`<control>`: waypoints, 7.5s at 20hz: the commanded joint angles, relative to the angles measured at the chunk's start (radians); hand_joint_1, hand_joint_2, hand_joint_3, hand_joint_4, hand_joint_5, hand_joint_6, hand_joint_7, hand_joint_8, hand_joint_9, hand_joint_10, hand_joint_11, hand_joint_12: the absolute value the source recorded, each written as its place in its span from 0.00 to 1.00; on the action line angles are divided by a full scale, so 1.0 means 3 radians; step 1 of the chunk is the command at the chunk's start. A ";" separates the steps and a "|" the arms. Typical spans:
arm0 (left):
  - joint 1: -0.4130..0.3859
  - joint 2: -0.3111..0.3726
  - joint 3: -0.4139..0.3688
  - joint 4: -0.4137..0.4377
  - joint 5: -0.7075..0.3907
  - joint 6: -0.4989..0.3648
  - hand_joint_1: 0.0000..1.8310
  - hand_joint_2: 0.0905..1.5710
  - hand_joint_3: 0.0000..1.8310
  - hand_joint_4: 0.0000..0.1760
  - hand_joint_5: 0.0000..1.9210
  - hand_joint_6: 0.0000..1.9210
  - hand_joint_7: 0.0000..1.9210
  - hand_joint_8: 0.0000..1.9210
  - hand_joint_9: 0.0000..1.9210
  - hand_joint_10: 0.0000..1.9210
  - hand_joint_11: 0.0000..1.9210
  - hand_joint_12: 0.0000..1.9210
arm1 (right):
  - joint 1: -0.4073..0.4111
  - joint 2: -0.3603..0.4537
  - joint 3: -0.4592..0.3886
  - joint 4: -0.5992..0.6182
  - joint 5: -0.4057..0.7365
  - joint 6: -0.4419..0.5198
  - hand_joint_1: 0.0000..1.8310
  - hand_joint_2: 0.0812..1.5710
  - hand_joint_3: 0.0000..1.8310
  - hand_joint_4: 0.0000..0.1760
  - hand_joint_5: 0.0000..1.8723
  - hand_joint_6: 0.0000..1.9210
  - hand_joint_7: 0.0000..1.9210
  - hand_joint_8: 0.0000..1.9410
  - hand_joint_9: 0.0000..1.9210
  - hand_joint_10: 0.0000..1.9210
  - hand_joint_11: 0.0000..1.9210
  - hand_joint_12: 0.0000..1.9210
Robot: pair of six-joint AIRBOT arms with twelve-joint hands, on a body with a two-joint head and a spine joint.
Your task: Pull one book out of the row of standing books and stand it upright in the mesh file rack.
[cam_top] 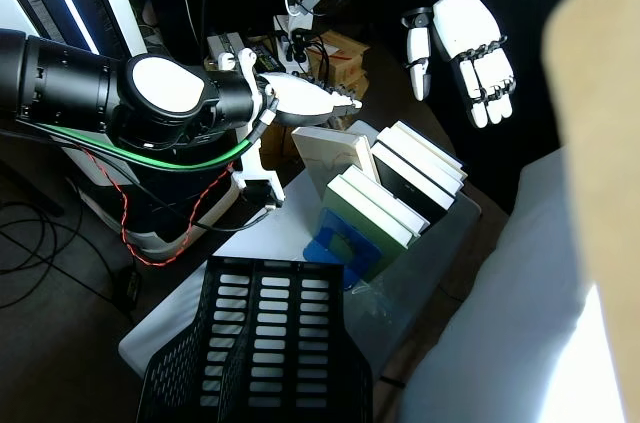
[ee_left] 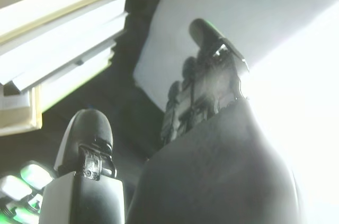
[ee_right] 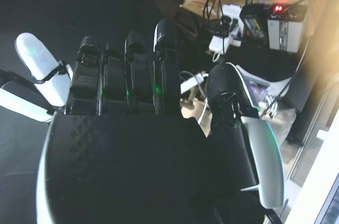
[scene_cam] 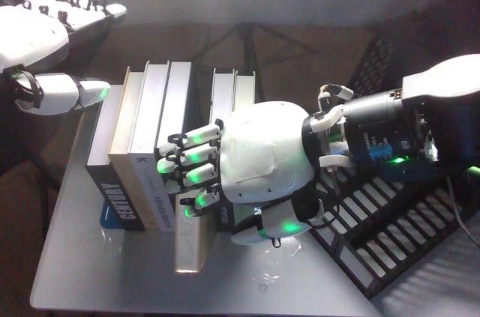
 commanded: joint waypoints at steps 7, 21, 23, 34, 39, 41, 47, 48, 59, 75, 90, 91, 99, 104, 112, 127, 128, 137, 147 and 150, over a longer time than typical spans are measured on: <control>-0.0009 0.0099 -0.0013 -0.0061 -0.0390 -0.0006 0.31 0.81 0.00 0.84 0.00 0.00 0.05 0.00 0.06 0.02 0.00 0.76 | 0.0069 0.0065 -0.0140 0.0210 0.0193 -0.0057 0.00 0.95 0.00 0.00 0.24 0.05 0.09 0.00 0.00 0.00 0.00 0.00; 0.0041 0.0116 -0.0028 -0.0132 -0.0437 -0.0006 0.32 0.80 0.00 0.58 0.03 0.00 0.00 0.00 0.01 0.00 0.00 0.34 | 0.0117 0.0069 -0.0133 0.0196 0.0173 -0.0122 0.00 0.95 0.00 0.00 0.24 0.05 0.09 0.00 0.00 0.00 0.00 0.00; 0.0053 0.0117 -0.0033 -0.0150 -0.0429 -0.0007 0.33 0.79 0.00 0.51 0.03 0.00 0.01 0.00 0.01 0.00 0.00 0.26 | 0.0123 0.0069 -0.0112 0.0179 0.0132 -0.0122 0.00 0.95 0.00 0.00 0.24 0.05 0.09 0.00 0.00 0.00 0.00 0.00; 0.0174 0.0138 -0.0040 -0.0300 -0.0465 -0.0004 0.29 0.81 0.00 0.48 0.01 0.00 0.00 0.00 0.00 0.00 0.01 0.01 | 0.0125 -0.0216 0.0077 -0.0001 -0.0039 -0.0123 0.00 0.95 0.00 0.00 0.24 0.05 0.09 0.00 0.00 0.00 0.00 0.00; 0.0215 0.0158 -0.0043 -0.0345 -0.0473 -0.0002 0.29 0.82 0.00 0.52 0.00 0.00 0.00 0.00 0.00 0.00 0.00 0.16 | 0.0124 -0.0384 0.0153 -0.0107 -0.0122 -0.0123 0.00 0.95 0.00 0.00 0.24 0.06 0.09 0.00 0.00 0.00 0.00 0.00; 0.0224 0.0167 -0.0048 -0.0350 -0.0472 -0.0001 0.29 0.81 0.00 0.52 0.01 0.00 0.00 0.00 0.00 0.00 0.00 0.21 | 0.0061 -0.0444 0.0188 -0.0131 -0.0182 -0.0123 0.00 0.95 0.00 0.00 0.24 0.06 0.09 0.00 0.00 0.00 0.00 0.00; 0.0252 0.0168 -0.0049 -0.0406 -0.0495 0.0013 0.28 0.81 0.00 0.45 0.00 0.00 0.00 0.00 0.00 0.00 0.00 0.17 | -0.0089 -0.0674 0.0346 -0.0363 -0.0456 -0.0119 0.00 0.95 0.00 0.00 0.24 0.06 0.09 0.00 0.00 0.00 0.00 0.00; 0.0251 0.0168 -0.0051 -0.0406 -0.0496 0.0013 0.28 0.81 0.00 0.45 0.00 0.00 0.00 0.00 0.00 0.00 0.00 0.23 | -0.0111 -0.0683 0.0350 -0.0363 -0.0480 -0.0117 0.00 0.95 0.00 0.00 0.24 0.06 0.09 0.00 0.00 0.00 0.00 0.00; 0.0345 0.0261 -0.0130 -0.0480 -0.0636 0.0014 0.28 0.81 0.00 0.59 0.00 0.00 0.00 0.00 0.00 0.00 0.00 0.37 | -0.0160 -0.0704 0.0331 -0.0400 -0.0479 -0.0107 0.00 0.95 0.00 0.00 0.24 0.06 0.09 0.00 0.00 0.00 0.00 0.00; 0.0350 0.0255 -0.0124 -0.0516 -0.0617 0.0031 0.28 0.82 0.00 0.54 0.00 0.00 0.00 0.00 0.00 0.00 0.00 0.13 | -0.0218 -0.0737 0.0345 -0.0459 -0.0555 -0.0101 0.00 0.95 0.00 0.00 0.24 0.06 0.09 0.00 0.00 0.00 0.00 0.00; 0.0358 0.0256 -0.0136 -0.0539 -0.0656 0.0031 0.28 0.83 0.00 0.49 0.00 0.00 0.00 0.00 0.00 0.00 0.00 0.02 | -0.0201 -0.0738 0.0337 -0.0467 -0.0551 -0.0095 0.00 0.95 0.00 0.00 0.24 0.06 0.09 0.00 0.00 0.00 0.00 0.00; 0.0361 0.0258 -0.0139 -0.0539 -0.0660 0.0031 0.28 0.83 0.00 0.49 0.00 0.00 0.00 0.00 0.00 0.00 0.01 0.01 | -0.0201 -0.0738 0.0340 -0.0474 -0.0561 -0.0095 0.00 0.95 0.00 0.00 0.24 0.06 0.09 0.00 0.00 0.00 0.00 0.00; 0.0372 0.0259 -0.0144 -0.0547 -0.0664 0.0031 0.29 0.82 0.00 0.43 0.00 0.00 0.00 0.00 0.00 0.00 0.00 0.03 | -0.0190 -0.0738 0.0373 -0.0499 -0.0598 -0.0095 0.00 0.95 0.00 0.00 0.24 0.06 0.09 0.00 0.00 0.00 0.00 0.00; 0.0369 0.0260 -0.0146 -0.0547 -0.0661 0.0031 0.29 0.83 0.00 0.38 0.00 0.00 0.00 0.00 0.00 0.00 0.00 0.00 | -0.0195 -0.0738 0.0376 -0.0499 -0.0600 -0.0095 0.00 0.95 0.00 0.00 0.24 0.06 0.09 0.00 0.00 0.00 0.00 0.00; 0.0375 0.0261 -0.0146 -0.0548 -0.0668 0.0031 0.30 0.81 0.00 0.52 0.00 0.00 0.00 0.00 0.00 0.00 0.00 0.07 | -0.0194 -0.0736 0.0378 -0.0499 -0.0590 -0.0090 0.00 0.95 0.00 0.00 0.24 0.06 0.09 0.00 0.00 0.00 0.00 0.00; 0.0352 0.0256 -0.0136 -0.0506 -0.0630 0.0019 0.28 0.83 0.00 0.37 0.00 0.00 0.00 0.00 0.00 0.00 0.03 0.02 | 0.0234 -0.0321 0.0237 -0.0462 0.0091 0.0481 0.00 0.95 0.00 0.00 0.24 0.06 0.09 0.00 0.00 0.00 0.00 0.00; 0.0354 0.0256 -0.0136 -0.0505 -0.0637 0.0015 0.28 0.82 0.00 0.37 0.00 0.00 0.00 0.00 0.00 0.00 0.02 0.02 | 0.0268 -0.0283 0.0234 -0.0458 0.0150 0.0546 0.33 0.63 0.00 0.17 0.05 0.01 0.02 0.00 0.00 0.00 0.00 0.00; 0.0369 0.0262 -0.0145 -0.0509 -0.0664 -0.0003 0.30 0.82 0.00 0.35 0.00 0.00 0.00 0.00 0.00 0.00 0.00 0.47 | 0.0332 -0.0144 0.0418 0.0036 0.0364 0.0794 0.55 0.55 0.00 0.00 0.03 0.01 0.05 0.00 0.06 0.08 0.00 0.60; 0.0386 0.0265 -0.0155 -0.0520 -0.0676 -0.0006 0.29 0.82 0.00 0.49 0.00 0.00 0.00 0.00 0.00 0.00 0.00 0.37 | 0.0377 -0.0036 0.0406 0.0109 0.0360 0.0795 0.53 0.49 0.00 0.00 0.00 0.00 0.00 0.00 0.00 0.00 0.00 1.00; 0.0391 0.0270 -0.0155 -0.0522 -0.0672 -0.0006 0.30 0.82 0.00 0.56 0.00 0.00 0.00 0.00 0.00 0.00 0.00 0.29 | 0.0423 -0.0033 0.0409 0.0068 0.0360 0.0795 0.56 0.49 0.00 0.04 0.00 0.00 0.00 0.00 0.00 0.00 0.00 1.00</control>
